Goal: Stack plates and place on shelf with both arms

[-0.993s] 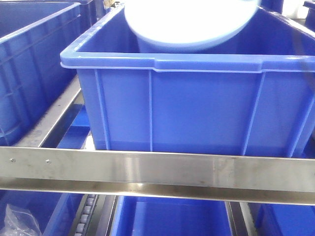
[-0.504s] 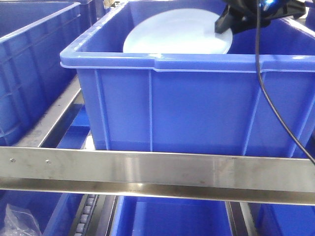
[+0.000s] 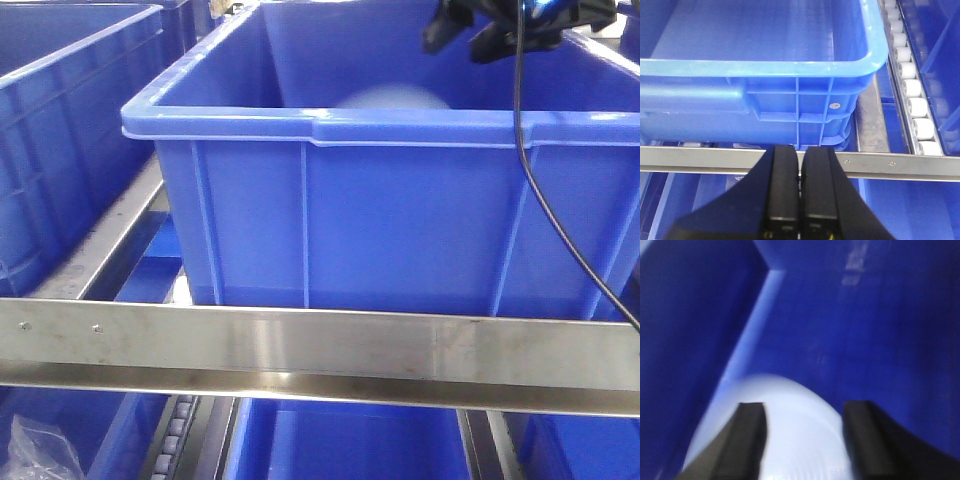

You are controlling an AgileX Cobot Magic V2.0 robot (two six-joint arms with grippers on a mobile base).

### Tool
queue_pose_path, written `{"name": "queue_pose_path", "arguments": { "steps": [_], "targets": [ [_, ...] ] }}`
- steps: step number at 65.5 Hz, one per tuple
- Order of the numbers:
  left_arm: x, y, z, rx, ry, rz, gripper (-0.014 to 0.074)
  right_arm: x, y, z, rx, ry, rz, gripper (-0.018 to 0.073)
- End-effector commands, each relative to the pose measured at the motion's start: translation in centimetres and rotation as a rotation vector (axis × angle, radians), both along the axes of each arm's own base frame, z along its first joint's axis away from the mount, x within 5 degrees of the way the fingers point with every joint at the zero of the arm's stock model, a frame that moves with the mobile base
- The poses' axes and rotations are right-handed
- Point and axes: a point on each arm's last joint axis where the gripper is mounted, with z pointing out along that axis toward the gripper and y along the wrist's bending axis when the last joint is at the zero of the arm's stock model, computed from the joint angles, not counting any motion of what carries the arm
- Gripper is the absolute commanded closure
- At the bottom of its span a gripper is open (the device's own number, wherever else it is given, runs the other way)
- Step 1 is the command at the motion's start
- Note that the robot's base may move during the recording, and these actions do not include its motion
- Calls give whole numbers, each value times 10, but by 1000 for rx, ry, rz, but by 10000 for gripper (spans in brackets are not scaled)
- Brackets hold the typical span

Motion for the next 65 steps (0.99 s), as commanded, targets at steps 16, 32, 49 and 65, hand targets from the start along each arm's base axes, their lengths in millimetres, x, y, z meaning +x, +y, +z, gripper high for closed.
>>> {"name": "queue_pose_path", "arguments": {
  "steps": [16, 32, 49, 65],
  "targets": [
    [4, -2, 15, -18, -101, -13, 508, -38, -11, 70, 50, -182, 3, 42],
    [4, -2, 15, -18, -101, -13, 508, -117, -42, 89, 90, -356, -43, 56],
    [4, -2, 15, -18, -101, -13, 508, -195, -90, 52, 60, -354, -207, 343],
    [4, -2, 15, -18, -101, -13, 508, -251, -103, 19, 54, -435, -296, 504]
  ]
}}
